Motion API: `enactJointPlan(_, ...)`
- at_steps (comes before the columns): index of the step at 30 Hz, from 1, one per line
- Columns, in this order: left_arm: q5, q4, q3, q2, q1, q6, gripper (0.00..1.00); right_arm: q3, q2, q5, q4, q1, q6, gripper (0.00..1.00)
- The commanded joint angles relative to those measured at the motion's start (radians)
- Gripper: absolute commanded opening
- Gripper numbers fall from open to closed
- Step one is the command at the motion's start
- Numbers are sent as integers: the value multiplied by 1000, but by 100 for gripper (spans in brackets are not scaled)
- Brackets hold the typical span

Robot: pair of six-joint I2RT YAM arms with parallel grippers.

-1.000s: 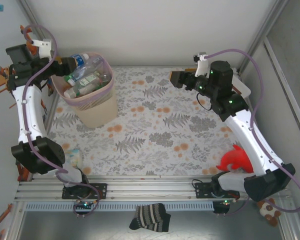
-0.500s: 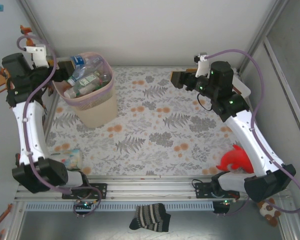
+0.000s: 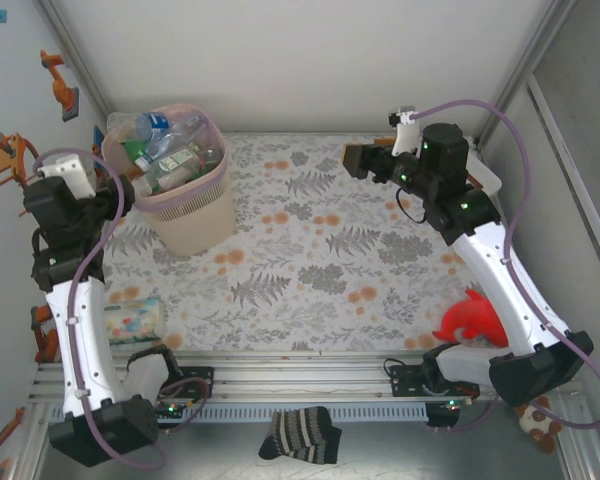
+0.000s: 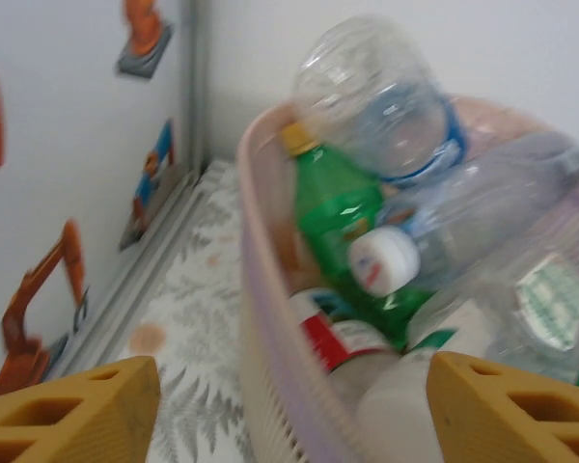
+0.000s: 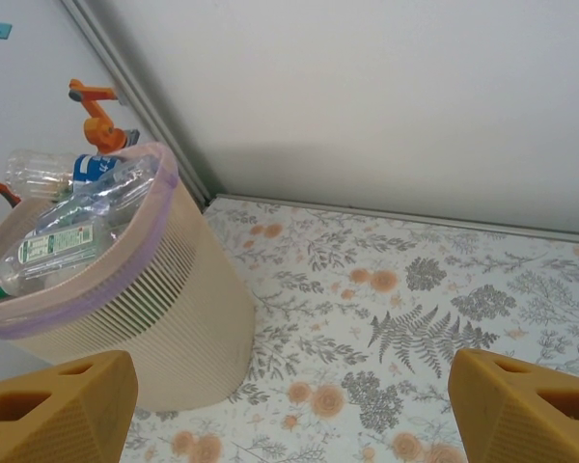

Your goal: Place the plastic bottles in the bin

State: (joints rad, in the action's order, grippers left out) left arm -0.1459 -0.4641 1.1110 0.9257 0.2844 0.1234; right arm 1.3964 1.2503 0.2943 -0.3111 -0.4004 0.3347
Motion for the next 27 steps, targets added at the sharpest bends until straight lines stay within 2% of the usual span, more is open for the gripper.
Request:
enactJointPlan(1, 116, -24, -55, -91, 14, 62, 65, 26, -26, -11, -17, 8, -19, 83)
enactJointPlan(4, 113, -48, -78, -109, 24, 82, 60, 21, -26, -4, -15, 8, -16, 83)
enactJointPlan(8, 102, -84, -90, -41, 33, 89, 54, 19, -24, 5, -10, 8, -13, 83)
enactJointPlan(14, -65, 10, -115, 96, 61, 102, 52, 9, -43, -10, -14, 8, -16, 83)
enactJointPlan(21, -224, 148, -68, 267, 61, 99, 50, -8, -57, -33, -23, 8, -20, 83)
enactJointPlan(27, -284, 231, -6, 431, 42, 113, 50, -22, -59, -49, -25, 14, -23, 83)
